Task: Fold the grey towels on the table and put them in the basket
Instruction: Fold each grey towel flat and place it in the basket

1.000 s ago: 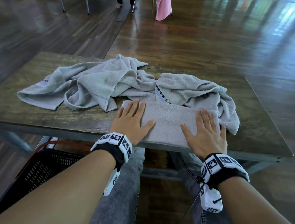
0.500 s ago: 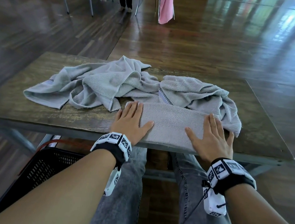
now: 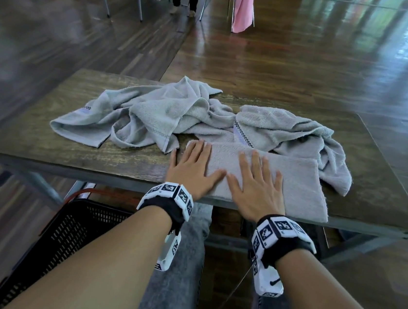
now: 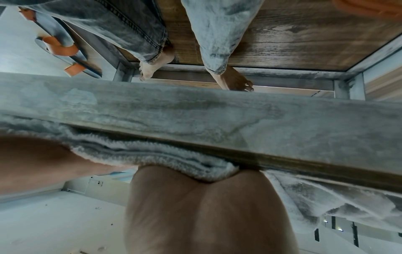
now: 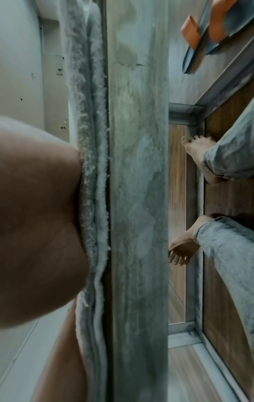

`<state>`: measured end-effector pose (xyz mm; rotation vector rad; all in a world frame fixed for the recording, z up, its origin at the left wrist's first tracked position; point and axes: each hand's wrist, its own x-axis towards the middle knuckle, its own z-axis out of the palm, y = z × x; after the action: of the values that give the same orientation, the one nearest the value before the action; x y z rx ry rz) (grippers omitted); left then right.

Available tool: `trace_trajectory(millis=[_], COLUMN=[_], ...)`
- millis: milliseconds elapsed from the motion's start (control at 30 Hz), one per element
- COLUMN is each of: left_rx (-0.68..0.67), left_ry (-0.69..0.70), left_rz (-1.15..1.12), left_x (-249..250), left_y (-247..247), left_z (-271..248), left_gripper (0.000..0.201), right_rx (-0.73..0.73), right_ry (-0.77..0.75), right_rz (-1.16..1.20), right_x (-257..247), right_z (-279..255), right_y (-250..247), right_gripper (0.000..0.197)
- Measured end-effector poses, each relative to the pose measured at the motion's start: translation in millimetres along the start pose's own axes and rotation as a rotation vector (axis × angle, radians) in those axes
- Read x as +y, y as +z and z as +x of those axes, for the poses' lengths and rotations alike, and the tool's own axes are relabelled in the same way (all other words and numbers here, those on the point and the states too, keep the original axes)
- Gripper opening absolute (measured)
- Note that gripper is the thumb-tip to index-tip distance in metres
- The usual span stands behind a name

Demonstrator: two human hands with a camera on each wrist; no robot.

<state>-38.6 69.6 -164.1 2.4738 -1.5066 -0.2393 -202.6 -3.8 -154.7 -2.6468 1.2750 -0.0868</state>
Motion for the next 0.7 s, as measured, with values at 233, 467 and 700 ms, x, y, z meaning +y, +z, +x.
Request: trace_trajectory(millis=[233, 467, 700], left_rx=[0.068, 0.242, 0.294], left_ry=[-0.035, -0.052, -0.448], left_rz=[-0.094, -0.202, -0.111], left_x=[-3.3, 1.6, 13.7], left_y=[3.9, -5.1, -17.6], left_z=[1.2, -10.4, -24.1], left_gripper=[0.072, 0.065, 0.082], right_rx=[0.017, 0.022, 0.015], right_ry=[-0.004, -0.002, 0.008], right_rz=[-0.002, -0.016, -0.015], right_x=[4.7, 4.1, 2.6], right_z=[5.0, 5.8, 5.5], right_y=[7.4, 8.0, 7.2], right_gripper=[0.072, 0.072, 0.073])
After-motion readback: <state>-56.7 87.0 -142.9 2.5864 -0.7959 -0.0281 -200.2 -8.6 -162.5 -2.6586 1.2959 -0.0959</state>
